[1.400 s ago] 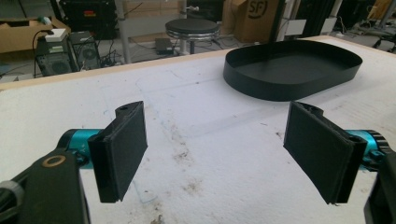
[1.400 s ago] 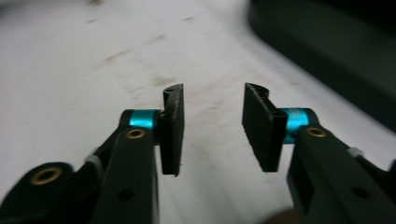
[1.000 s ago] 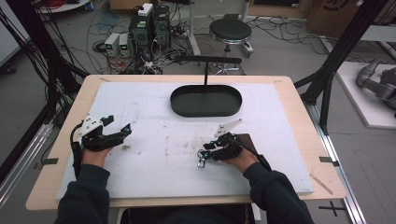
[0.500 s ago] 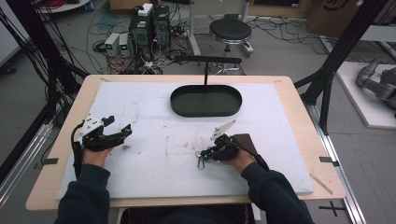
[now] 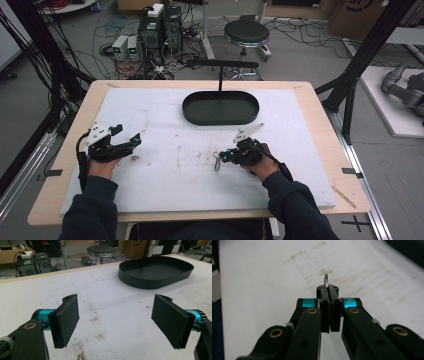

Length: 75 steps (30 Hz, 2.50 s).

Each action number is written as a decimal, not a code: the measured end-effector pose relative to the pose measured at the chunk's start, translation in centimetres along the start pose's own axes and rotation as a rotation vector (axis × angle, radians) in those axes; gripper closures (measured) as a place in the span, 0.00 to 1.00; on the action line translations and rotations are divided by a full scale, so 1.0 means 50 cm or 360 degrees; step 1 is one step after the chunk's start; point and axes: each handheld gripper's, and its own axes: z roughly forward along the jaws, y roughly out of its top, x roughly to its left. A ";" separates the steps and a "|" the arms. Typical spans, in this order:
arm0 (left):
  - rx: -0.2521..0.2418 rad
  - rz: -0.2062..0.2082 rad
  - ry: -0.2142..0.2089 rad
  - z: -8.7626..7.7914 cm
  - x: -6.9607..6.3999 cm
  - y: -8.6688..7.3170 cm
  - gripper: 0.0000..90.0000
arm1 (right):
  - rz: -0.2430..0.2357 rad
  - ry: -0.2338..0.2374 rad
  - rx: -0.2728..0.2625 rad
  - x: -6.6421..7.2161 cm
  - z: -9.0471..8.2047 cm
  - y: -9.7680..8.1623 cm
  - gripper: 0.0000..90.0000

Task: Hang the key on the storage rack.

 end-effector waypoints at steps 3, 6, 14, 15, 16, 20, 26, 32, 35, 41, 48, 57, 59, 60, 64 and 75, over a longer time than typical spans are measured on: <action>0.0004 0.0001 -0.0004 0.001 -0.002 -0.001 0.24 | -0.0020 -0.0070 -0.0077 -0.013 -0.026 0.007 1.00; 0.0010 0.0003 -0.0011 0.002 -0.002 -0.001 0.24 | -0.0025 -0.0146 -0.0149 -0.029 -0.054 0.015 1.00; 0.0011 -0.0004 -0.0010 0.003 0.000 -0.003 0.24 | 0.0008 -0.0337 -0.0261 -0.099 -0.125 0.050 1.00; 0.0014 -0.0002 -0.0011 0.004 0.000 -0.003 0.24 | 0.0009 -0.0355 -0.0272 -0.107 -0.132 0.055 1.00; 0.0014 -0.0002 -0.0013 0.004 0.000 -0.003 0.24 | 0.0007 -0.0387 -0.0286 -0.121 -0.143 0.063 1.00; 0.0020 0.0000 -0.0012 0.005 -0.001 -0.004 0.24 | 0.0014 -0.0494 -0.0320 -0.172 -0.171 0.089 1.00; 0.0033 -0.0007 -0.0019 0.010 0.001 -0.007 0.25 | 0.0074 -0.0632 -0.0368 -0.253 -0.190 0.122 1.00; 0.0043 -0.0001 -0.0026 0.012 0.001 -0.007 0.25 | 0.0067 -0.0705 -0.0418 -0.305 -0.196 0.153 1.00; 0.0045 -0.0006 -0.0024 0.011 0.000 -0.008 0.25 | 0.0071 -0.0715 -0.0416 -0.317 -0.193 0.165 1.00; 0.0043 -0.0004 -0.0023 0.010 0.001 -0.009 0.25 | 0.0104 -0.0781 -0.0387 -0.341 -0.181 0.178 1.00; 0.0050 -0.0003 -0.0022 0.009 0.003 -0.010 0.25 | 0.0167 -0.0797 -0.0394 -0.363 -0.164 0.174 1.00; 0.0061 -0.0002 -0.0035 0.011 0.002 -0.011 0.25 | 0.0291 -0.0927 -0.0464 -0.370 -0.149 0.175 0.95; 0.0063 0.0002 -0.0037 0.011 0.002 -0.011 0.30 | 0.0302 -0.0898 -0.0459 -0.370 -0.152 0.173 0.86; 0.0072 0.0012 -0.0042 0.012 0.001 -0.012 0.31 | 0.0309 -0.0891 -0.0438 -0.369 -0.156 0.170 0.78; 0.0068 0.0018 -0.0053 0.013 -0.001 -0.011 0.31 | 0.0297 -0.0882 -0.0469 -0.355 -0.184 0.157 0.67; 0.0034 0.0009 -0.0046 0.008 -0.001 -0.009 0.30 | 0.0246 -0.0862 -0.0523 -0.311 -0.255 0.117 0.52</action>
